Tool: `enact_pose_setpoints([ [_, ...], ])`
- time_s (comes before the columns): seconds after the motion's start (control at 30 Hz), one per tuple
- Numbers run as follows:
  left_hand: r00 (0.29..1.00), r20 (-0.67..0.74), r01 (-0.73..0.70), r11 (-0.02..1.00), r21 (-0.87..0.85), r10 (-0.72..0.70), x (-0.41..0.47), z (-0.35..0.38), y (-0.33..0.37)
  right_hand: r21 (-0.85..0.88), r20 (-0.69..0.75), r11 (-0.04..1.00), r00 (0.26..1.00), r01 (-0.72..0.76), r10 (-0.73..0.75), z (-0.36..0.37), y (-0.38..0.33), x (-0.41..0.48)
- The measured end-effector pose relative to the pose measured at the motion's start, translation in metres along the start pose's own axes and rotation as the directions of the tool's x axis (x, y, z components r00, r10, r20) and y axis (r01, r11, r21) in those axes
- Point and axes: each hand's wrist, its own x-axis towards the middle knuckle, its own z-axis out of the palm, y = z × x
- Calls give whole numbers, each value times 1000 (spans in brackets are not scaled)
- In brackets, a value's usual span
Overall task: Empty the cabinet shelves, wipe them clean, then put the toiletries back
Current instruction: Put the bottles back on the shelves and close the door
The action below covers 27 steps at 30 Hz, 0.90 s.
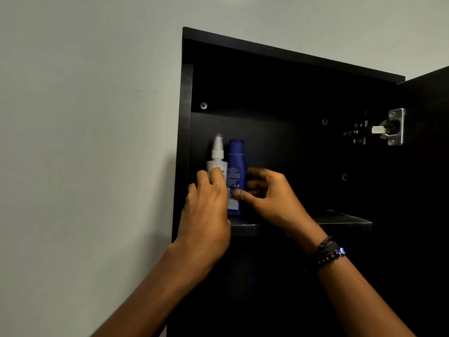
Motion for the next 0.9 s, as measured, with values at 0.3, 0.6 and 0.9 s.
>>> enact_pose_setpoints([
  [0.3,998,61,-4,1000,-9,5,-7,-1,0,-136,-6,991,1000,1,-2,1,-3,-5],
  [0.6,996,-50,-82,992,-94,78,-26,10,-2,-323,-208,946,976,-12,-59,4,-7,-33],
  [0.9,951,-198,-279,937,-212,239,-80,19,9,-438,-301,894,921,96,-246,14,3,-121],
])
